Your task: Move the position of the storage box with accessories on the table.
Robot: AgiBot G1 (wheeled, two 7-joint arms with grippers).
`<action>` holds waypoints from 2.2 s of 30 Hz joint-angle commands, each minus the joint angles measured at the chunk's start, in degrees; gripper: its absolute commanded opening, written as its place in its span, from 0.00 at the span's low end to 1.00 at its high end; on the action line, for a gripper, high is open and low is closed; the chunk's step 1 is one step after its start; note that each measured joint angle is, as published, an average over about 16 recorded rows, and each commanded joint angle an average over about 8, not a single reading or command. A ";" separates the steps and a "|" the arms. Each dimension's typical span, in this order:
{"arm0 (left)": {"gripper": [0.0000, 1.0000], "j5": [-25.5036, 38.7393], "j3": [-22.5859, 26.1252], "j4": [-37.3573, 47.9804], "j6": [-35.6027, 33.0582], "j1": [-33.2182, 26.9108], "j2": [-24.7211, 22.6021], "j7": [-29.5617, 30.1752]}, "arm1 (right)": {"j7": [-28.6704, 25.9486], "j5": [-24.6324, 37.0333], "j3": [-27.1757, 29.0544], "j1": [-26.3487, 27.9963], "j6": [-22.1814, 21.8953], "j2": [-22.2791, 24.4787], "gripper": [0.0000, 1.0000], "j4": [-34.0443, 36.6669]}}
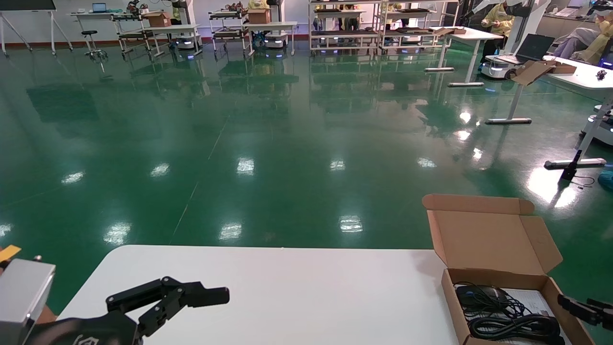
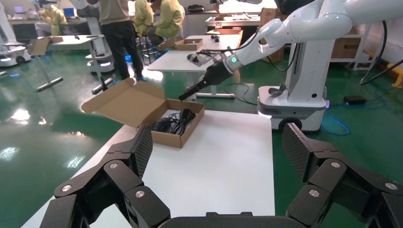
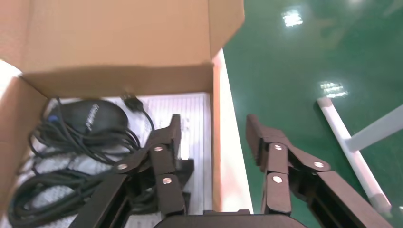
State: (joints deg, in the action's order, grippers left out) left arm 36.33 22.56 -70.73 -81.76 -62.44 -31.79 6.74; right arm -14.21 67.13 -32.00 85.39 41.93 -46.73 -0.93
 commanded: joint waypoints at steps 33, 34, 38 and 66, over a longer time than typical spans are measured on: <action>1.00 -0.01 0.00 0.01 0.02 0.01 0.01 0.00 | -12.34 -3.05 1.21 12.22 36.96 3.34 1.00 -3.61; 1.00 -0.01 0.00 0.01 0.02 0.01 0.01 0.00 | -12.48 -3.09 1.19 12.35 37.34 3.38 1.00 -3.66; 1.00 -0.01 0.00 0.01 0.02 0.01 0.01 0.00 | -12.21 -2.99 1.16 12.02 36.53 3.34 1.00 -3.63; 1.00 -0.01 0.00 0.02 0.02 0.01 0.01 -0.01 | -6.00 -11.65 6.93 -2.01 39.11 6.58 1.00 -30.47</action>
State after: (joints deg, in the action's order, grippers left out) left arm 36.32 22.56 -70.71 -81.75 -62.42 -31.77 6.73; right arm -20.22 55.49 -25.07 83.39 81.03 -40.15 -31.39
